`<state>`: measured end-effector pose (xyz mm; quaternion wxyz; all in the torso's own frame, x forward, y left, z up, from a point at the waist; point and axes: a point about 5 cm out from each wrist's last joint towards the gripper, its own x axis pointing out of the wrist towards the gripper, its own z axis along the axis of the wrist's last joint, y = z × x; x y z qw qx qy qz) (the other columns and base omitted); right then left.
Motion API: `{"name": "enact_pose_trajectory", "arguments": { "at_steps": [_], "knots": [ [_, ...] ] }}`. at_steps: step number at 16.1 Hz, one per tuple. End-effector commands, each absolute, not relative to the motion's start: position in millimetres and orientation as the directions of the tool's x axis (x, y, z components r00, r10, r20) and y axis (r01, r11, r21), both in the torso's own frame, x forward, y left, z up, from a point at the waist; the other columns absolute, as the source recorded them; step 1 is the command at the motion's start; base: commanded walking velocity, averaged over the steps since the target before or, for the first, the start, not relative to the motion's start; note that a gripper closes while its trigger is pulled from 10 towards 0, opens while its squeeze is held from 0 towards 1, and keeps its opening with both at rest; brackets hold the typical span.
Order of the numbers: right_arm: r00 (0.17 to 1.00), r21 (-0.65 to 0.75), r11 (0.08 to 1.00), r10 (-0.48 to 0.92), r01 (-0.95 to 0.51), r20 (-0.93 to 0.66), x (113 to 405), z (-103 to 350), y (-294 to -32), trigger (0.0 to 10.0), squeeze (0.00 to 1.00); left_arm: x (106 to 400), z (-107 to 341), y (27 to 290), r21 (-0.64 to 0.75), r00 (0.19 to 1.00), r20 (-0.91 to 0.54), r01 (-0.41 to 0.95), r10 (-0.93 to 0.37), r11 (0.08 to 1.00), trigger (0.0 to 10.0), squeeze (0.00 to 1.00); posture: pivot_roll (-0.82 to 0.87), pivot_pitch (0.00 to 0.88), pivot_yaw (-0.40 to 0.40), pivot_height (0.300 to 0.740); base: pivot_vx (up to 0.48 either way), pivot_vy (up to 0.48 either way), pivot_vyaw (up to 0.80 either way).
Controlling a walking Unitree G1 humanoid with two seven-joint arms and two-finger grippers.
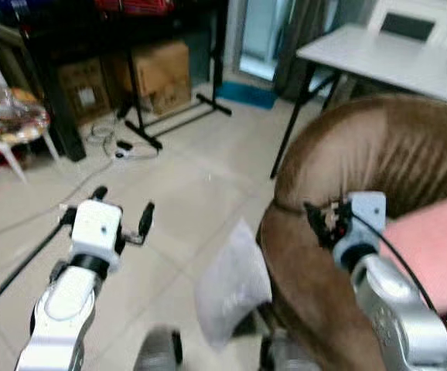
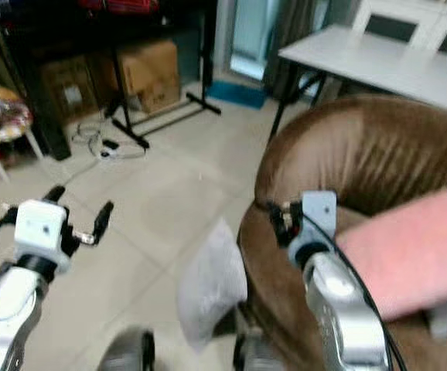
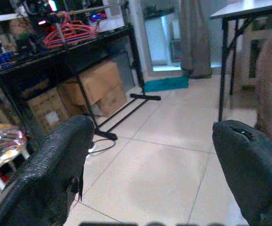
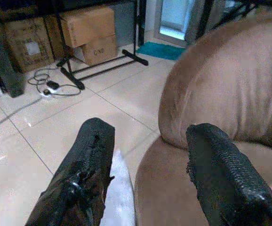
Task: Move the pillow to the sofa from floor
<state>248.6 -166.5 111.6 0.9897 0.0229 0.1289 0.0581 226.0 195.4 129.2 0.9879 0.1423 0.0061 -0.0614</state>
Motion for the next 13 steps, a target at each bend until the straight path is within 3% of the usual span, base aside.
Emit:
{"name": "enact_pose_trajectory", "arguments": {
  "at_steps": [1,6,8,13],
  "knots": [
    [0.956,0.053,0.993,0.118,-0.108,-0.269,248.2,108.9,-168.2,10.0,0.0,226.2,128.5,193.9,0.268,0.991,-0.03,0.134,-0.131,0.954,10.0,0.0,-0.02,0.0,-0.046,0.611,0.262,0.0,0.0],
    [0.952,0.009,0.988,0.149,-0.152,-0.267,248.9,109.9,-165.0,10.0,0.0,224.7,128.5,194.7,0.261,0.991,-0.029,0.137,-0.134,0.956,10.0,0.0,-0.02,0.0,-0.049,0.611,0.304,0.0,0.0],
    [0.952,0.007,0.989,0.147,-0.151,-0.27,249.5,109.9,-164.3,10.0,0.0,224.8,127.9,195.0,0.258,0.991,-0.032,0.137,-0.134,0.956,10.0,0.0,-0.02,0.0,-0.049,0.611,0.328,0.0,0.53],
    [0.958,0.021,0.995,0.1,-0.098,-0.269,251.8,110.0,-170.9,10.0,0.0,225.1,126.8,195.7,0.254,0.99,-0.038,0.14,-0.134,0.957,10.0,0.0,-0.02,0.0,-0.05,0.611,0.329,0.0,0.11]
  ]
}}
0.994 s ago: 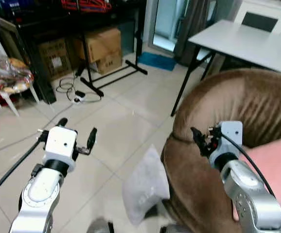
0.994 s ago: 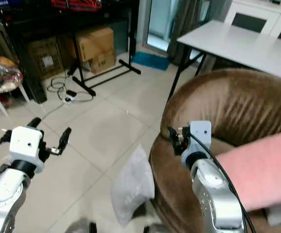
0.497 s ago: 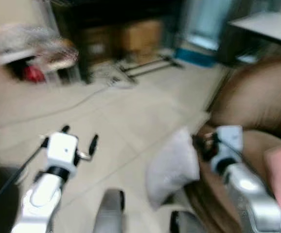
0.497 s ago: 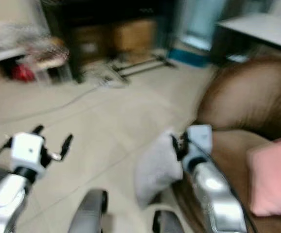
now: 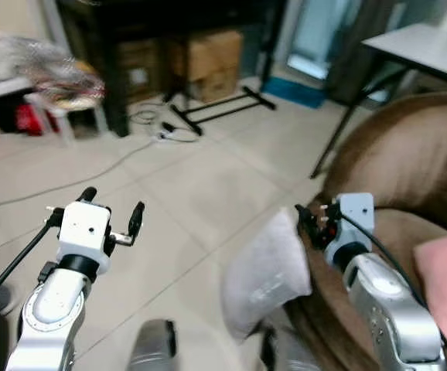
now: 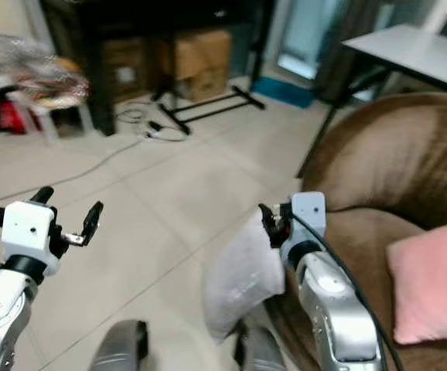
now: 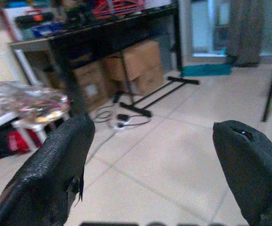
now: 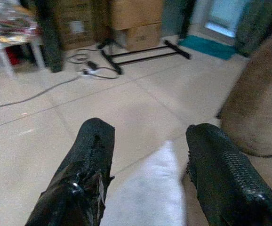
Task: Move the pillow to the sofa from floor
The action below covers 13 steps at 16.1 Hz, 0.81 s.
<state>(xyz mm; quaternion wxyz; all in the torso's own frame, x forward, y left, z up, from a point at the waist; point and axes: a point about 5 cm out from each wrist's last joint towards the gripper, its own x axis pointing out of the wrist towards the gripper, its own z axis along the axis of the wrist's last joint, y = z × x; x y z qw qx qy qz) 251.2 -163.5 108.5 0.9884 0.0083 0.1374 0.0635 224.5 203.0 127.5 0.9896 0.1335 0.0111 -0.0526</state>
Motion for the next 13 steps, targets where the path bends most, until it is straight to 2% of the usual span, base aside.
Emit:
{"name": "enact_pose_trajectory", "arguments": {
  "at_steps": [1,3,7,11,13],
  "knots": [
    [0.958,0.022,0.995,0.1,-0.098,-0.269,251.9,110.4,-171.0,10.0,0.0,225.3,126.8,195.5,0.253,0.99,-0.038,0.14,-0.134,0.957,10.0,0.0,-0.02,0.0,-0.051,0.611,0.33,0.0,0.0],
    [0.951,-0.012,0.987,0.149,-0.158,-0.271,251.7,110.9,-166.0,10.0,0.0,225.2,126.3,194.8,0.252,0.99,-0.038,0.139,-0.133,0.958,10.0,0.0,-0.02,0.0,-0.053,0.611,0.332,0.0,0.22],
    [0.952,-0.005,0.986,0.161,-0.168,-0.262,251.3,111.2,-165.4,10.0,0.0,224.8,125.8,194.7,0.251,0.99,-0.038,0.138,-0.133,0.958,10.0,0.0,-0.02,0.0,-0.053,0.611,0.33,0.0,0.71],
    [0.938,-0.01,0.989,0.134,-0.145,-0.319,251.9,102.9,-178.6,10.0,0.0,225.7,122.1,191.4,0.274,0.989,-0.059,0.146,-0.135,0.95,10.0,0.0,-0.03,0.0,-0.055,0.611,0.074,0.0,0.0],
    [0.939,-0.006,0.996,0.079,-0.086,-0.334,255.1,98.4,-185.0,10.0,0.0,226.2,118.5,190.8,0.282,0.985,-0.085,0.169,-0.15,0.945,10.0,0.0,-0.03,0.0,-0.052,0.606,0.0,0.0,0.0]
  ]
}}
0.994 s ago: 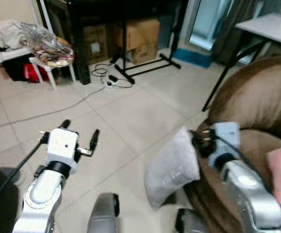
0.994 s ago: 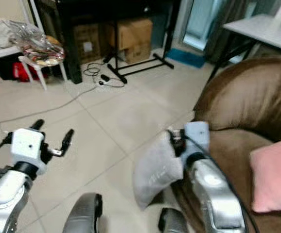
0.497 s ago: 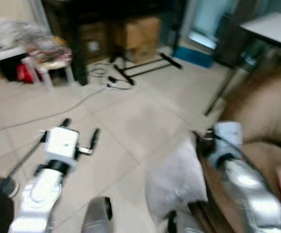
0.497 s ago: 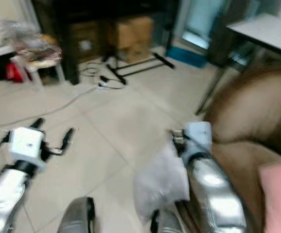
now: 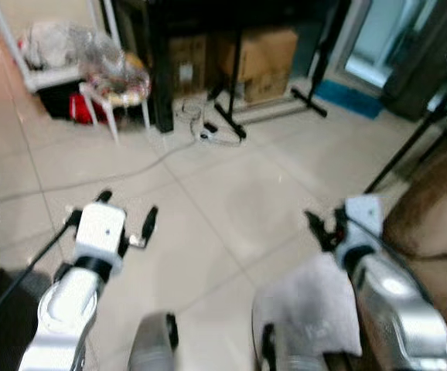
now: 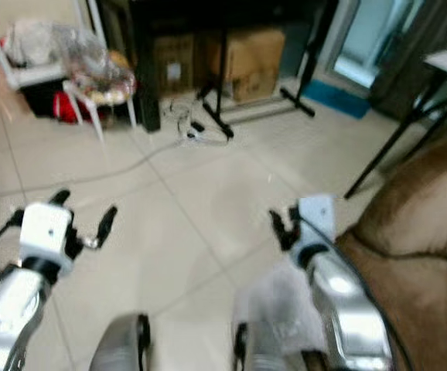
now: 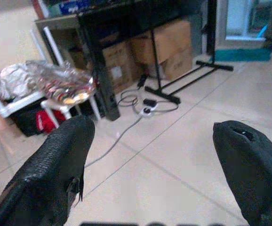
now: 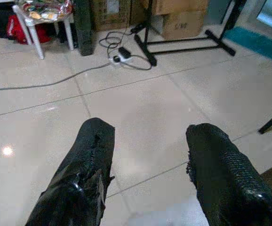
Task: Move the pillow to the sofa from floor
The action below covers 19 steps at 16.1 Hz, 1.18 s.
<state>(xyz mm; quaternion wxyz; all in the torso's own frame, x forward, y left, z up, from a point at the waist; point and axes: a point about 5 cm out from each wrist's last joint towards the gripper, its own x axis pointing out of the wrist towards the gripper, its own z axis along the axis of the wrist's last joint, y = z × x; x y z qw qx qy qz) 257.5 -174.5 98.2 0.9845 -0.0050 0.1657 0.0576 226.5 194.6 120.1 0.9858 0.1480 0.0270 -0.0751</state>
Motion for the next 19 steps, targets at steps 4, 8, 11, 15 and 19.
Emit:
{"name": "enact_pose_trajectory", "arguments": {
  "at_steps": [4,8,11,15,19],
  "knots": [
    [0.925,0.015,1.0,-0.014,0.021,-0.38,268.3,83.3,-193.9,10.0,0.0,233.5,110.1,189.2,0.308,0.964,-0.149,0.256,-0.219,0.916,10.0,0.0,-0.03,0.0,-0.03,0.571,0.0,0.0,0.0],
    [0.895,0.013,0.994,-0.09,0.107,-0.438,280.2,65.0,-206.2,10.0,0.0,239.7,107.4,181.4,0.296,0.92,-0.194,0.386,-0.341,0.873,10.0,0.0,-0.04,0.0,-0.016,0.536,0.0,0.0,0.0],
    [0.868,-0.028,0.989,-0.139,0.143,-0.476,279.8,51.2,-218.3,10.0,0.0,241.3,111.6,173.7,0.259,0.878,-0.19,0.477,-0.44,0.84,10.0,0.0,-0.04,0.018,0.002,0.502,0.0,0.0,0.0],
    [0.858,-0.027,0.995,-0.096,0.095,-0.505,281.4,38.5,-214.2,10.0,0.0,241.1,115.1,167.8,0.244,0.84,-0.193,0.542,-0.508,0.804,10.0,0.0,-0.03,0.046,-0.001,0.477,0.0,0.0,0.0],
    [0.833,-0.073,0.994,-0.108,0.082,-0.543,289.4,25.5,-214.6,10.0,1.0,237.2,121.4,160.2,0.175,0.771,-0.19,0.636,-0.608,0.752,10.0,0.0,-0.02,0.063,-0.007,0.477,0.0,0.0,0.0]
  ]
}}
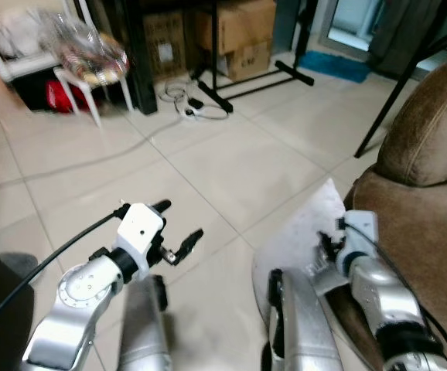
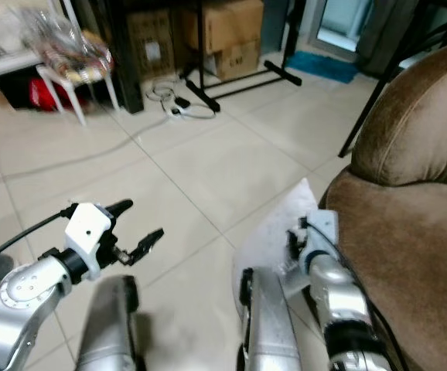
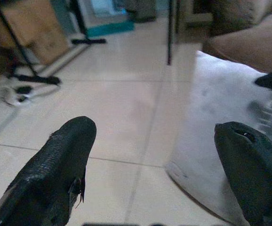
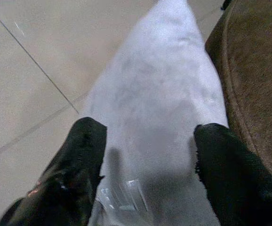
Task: Move the pillow to the sofa from floor
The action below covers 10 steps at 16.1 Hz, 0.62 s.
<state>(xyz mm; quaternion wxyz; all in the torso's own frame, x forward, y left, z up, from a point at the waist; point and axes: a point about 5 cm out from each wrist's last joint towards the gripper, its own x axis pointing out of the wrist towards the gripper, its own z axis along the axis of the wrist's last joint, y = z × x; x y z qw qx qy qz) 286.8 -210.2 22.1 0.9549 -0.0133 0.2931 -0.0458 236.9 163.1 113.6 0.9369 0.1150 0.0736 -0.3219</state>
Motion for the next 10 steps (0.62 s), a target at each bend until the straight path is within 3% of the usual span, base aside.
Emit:
{"name": "enact_pose_trajectory", "arguments": {
  "at_steps": [1,3,4,8,10],
  "knots": [
    [0.818,-0.109,0.991,-0.131,0.084,-0.56,291.1,21.7,-217.3,10.0,1.0,235.1,121.5,159.3,0.168,0.752,-0.198,0.658,-0.628,0.734,10.0,0.0,-0.02,0.063,-0.007,0.477,0.0,0.0,0.0],
    [0.801,-0.185,0.976,-0.202,0.116,-0.563,294.4,19.9,-224.8,10.0,1.0,232.8,121.4,158.9,0.166,0.734,-0.212,0.678,-0.645,0.716,10.0,0.0,-0.02,0.064,-0.004,0.477,0.0,0.0,0.0],
    [0.8,-0.215,0.966,-0.238,0.14,-0.55,297.7,21.2,-228.7,10.0,0.0,232.7,121.4,159.3,0.166,0.733,-0.214,0.679,-0.646,0.715,10.0,0.0,-0.02,0.064,-0.004,0.477,0.0,0.0,0.0],
    [0.728,-0.303,0.946,-0.29,0.118,-0.621,292.1,6.2,-235.4,10.0,0.0,231.2,121.0,156.9,0.141,0.691,-0.236,0.72,-0.683,0.68,10.0,0.0,-0.01,0.069,0.002,0.477,0.0,0.0,0.0],
    [0.692,-0.186,0.971,-0.239,0.152,-0.681,285.8,-4.5,-230.7,10.0,0.0,226.9,120.5,155.1,0.099,0.642,-0.26,0.761,-0.722,0.641,10.0,0.0,-0.01,0.072,0.004,0.477,0.0,0.0,0.0]
  ]
}}
